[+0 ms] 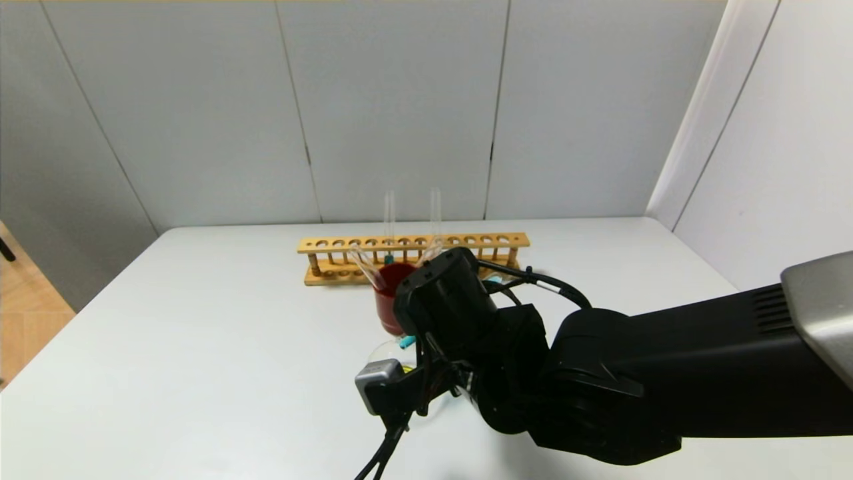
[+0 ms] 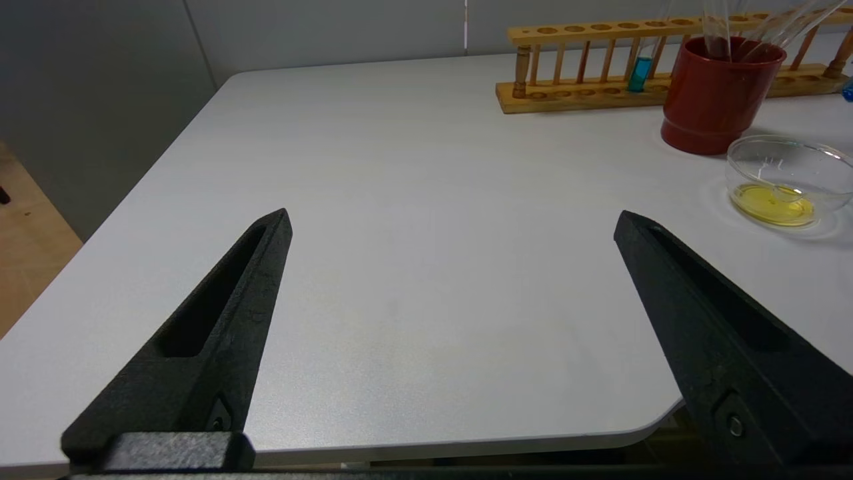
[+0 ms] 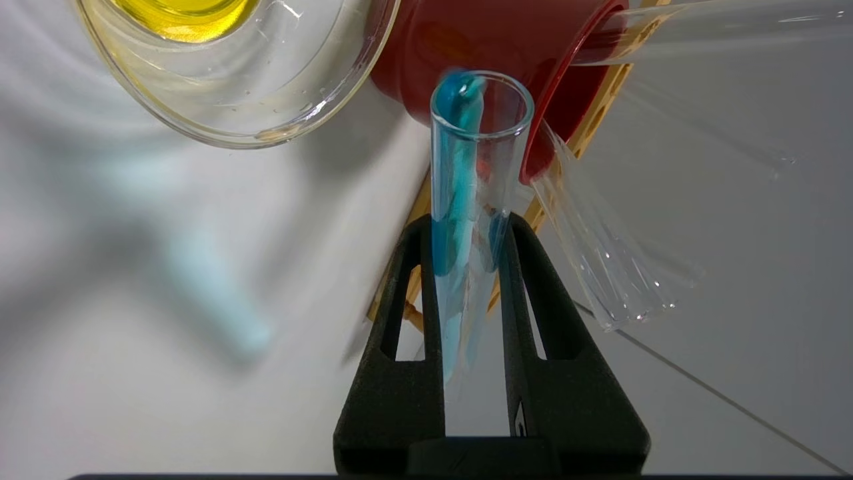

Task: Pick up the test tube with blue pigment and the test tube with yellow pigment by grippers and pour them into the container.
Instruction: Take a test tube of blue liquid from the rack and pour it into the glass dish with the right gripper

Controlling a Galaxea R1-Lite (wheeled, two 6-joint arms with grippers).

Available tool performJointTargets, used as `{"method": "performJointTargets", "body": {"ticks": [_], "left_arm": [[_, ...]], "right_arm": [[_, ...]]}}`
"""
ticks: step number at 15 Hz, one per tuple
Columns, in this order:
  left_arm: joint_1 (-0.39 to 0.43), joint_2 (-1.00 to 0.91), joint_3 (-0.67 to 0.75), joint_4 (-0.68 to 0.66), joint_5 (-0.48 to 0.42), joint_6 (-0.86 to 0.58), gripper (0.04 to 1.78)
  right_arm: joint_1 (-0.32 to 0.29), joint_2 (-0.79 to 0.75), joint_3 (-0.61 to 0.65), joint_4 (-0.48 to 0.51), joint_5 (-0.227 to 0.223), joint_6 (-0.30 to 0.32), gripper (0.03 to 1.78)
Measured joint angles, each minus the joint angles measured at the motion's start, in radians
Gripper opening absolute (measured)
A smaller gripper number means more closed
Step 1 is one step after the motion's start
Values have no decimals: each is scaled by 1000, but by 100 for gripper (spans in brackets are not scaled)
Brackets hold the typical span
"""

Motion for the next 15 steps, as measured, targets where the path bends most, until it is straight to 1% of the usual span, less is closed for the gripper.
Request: {"method": "performJointTargets", "body": {"ticks": [3,9,10,15], "left_arm": [[0,0,0,0,0,0,171],[1,0,0,0,0,0,171],[1,0,0,0,0,0,171],[0,0,0,0,0,0,171]], "right_arm": [[0,5,-10,1,0,-18,27],[-3,17,-8,6,-1,-19,27],[-6,17,-7,6,-6,-20,27],[-11,20,-7,7,-19,-63,27]]}}
